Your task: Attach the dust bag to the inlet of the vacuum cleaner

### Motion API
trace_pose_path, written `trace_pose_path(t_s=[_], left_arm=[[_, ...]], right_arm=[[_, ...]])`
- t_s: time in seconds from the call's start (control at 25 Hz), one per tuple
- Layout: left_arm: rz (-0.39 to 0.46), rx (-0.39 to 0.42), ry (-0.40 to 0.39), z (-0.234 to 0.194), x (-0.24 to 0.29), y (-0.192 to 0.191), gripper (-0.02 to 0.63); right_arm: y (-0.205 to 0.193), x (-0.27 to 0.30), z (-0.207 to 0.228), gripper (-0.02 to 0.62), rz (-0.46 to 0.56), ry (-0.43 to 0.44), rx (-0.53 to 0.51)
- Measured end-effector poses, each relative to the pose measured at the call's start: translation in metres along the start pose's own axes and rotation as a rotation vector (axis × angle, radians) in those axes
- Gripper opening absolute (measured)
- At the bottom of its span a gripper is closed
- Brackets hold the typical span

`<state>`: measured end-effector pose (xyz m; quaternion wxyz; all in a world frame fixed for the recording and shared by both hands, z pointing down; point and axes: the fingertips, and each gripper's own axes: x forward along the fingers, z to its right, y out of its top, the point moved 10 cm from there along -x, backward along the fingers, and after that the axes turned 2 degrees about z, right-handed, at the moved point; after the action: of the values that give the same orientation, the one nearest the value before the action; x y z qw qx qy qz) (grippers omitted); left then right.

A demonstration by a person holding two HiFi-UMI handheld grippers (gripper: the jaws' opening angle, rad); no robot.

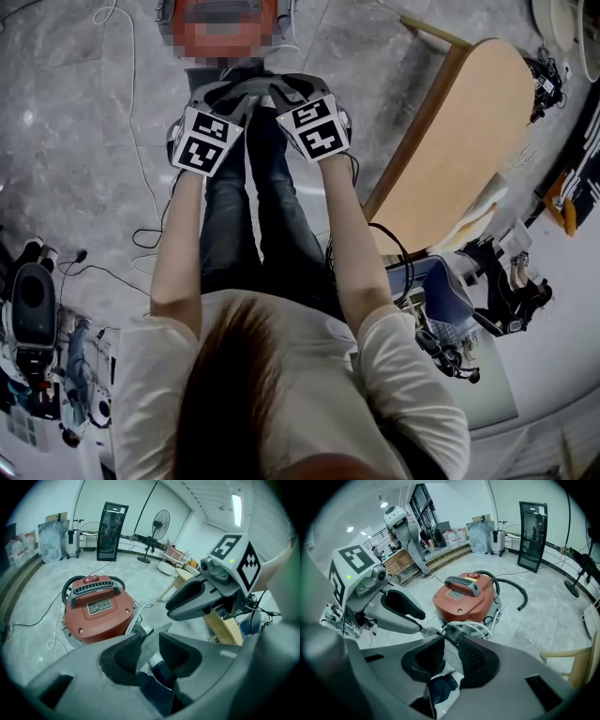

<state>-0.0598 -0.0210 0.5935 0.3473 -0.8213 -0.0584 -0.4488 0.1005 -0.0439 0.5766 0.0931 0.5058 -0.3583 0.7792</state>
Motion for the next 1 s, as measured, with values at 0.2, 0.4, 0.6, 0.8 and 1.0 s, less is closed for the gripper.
trace_pose_path(t_s=[0.2,0.4,0.6,0.8,1.0], left_arm=[[0.044,-0.025,0.043,0.012,-0.026,0.021,0.086],[0.085,-0.081,0.091,0.024,-0.053,0.039,0.04],[0.138,-0.111,0.141,0.036,-0.081,0.059,0.031],[0.216,-0.126,0.179,0.05,-0.111,0.077,0.023],[0.302,-0.119,0.199,0.069,-0.145,0.098,0.018]], right_arm=[[0.022,-0.03,-0.003,0.074,0.058,-0.021,0.029],[0.045,-0.062,-0.006,0.074,0.104,-0.021,0.016],[0.063,-0.099,-0.007,0.071,0.17,-0.044,0.016],[0.078,-0.135,-0.011,0.048,0.23,-0.067,0.011],[0.093,-0.175,-0.022,0.021,0.302,-0.067,-0.029]])
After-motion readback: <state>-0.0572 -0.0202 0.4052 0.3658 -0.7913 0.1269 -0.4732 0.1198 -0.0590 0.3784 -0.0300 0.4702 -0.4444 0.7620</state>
